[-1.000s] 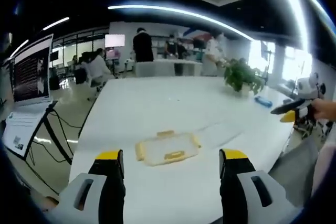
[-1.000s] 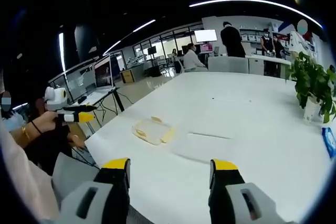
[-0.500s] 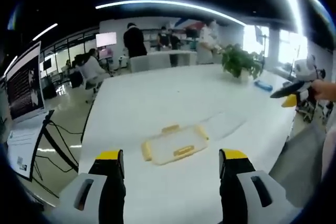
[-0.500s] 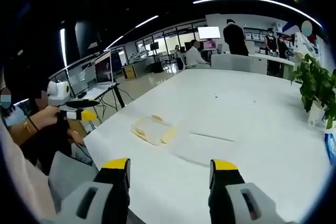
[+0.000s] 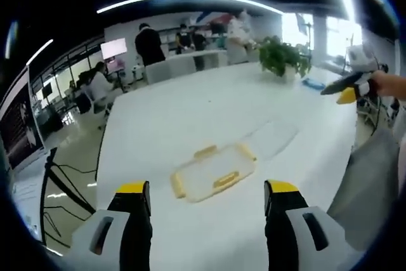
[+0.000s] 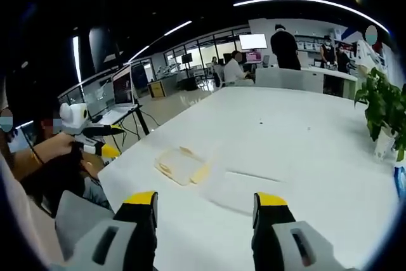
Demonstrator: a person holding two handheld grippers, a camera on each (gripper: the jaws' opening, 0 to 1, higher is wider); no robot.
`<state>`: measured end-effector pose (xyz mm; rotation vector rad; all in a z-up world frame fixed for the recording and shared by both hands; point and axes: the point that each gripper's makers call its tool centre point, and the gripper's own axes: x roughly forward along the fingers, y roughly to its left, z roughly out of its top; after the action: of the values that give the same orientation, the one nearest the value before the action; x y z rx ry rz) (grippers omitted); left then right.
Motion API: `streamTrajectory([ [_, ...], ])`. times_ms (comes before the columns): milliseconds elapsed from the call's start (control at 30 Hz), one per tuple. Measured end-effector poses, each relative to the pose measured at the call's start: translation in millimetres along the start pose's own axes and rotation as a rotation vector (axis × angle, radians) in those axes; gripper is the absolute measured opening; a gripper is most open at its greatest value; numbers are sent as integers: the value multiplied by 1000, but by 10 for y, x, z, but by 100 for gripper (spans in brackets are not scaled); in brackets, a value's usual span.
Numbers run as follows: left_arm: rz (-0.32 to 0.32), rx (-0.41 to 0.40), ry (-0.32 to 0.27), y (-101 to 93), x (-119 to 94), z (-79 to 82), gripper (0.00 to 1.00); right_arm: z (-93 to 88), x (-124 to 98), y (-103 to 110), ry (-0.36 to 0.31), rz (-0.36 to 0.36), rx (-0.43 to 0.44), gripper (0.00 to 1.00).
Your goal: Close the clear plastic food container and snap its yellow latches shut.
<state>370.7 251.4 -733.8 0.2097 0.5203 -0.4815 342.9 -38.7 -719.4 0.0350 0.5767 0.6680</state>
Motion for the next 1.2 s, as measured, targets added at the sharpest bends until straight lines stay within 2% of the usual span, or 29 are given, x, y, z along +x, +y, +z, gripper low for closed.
streamTrajectory([
  [600,-27,60,33,138,232,46,71,149,265,-72,10,30,-53,60],
  [1033,-85,122,76,135,448,36,71,121,453,-54,58,65,-123,60],
  [1200,-96,168,118,152,498,-31,71,133,531,-90,86,69,-161,60],
])
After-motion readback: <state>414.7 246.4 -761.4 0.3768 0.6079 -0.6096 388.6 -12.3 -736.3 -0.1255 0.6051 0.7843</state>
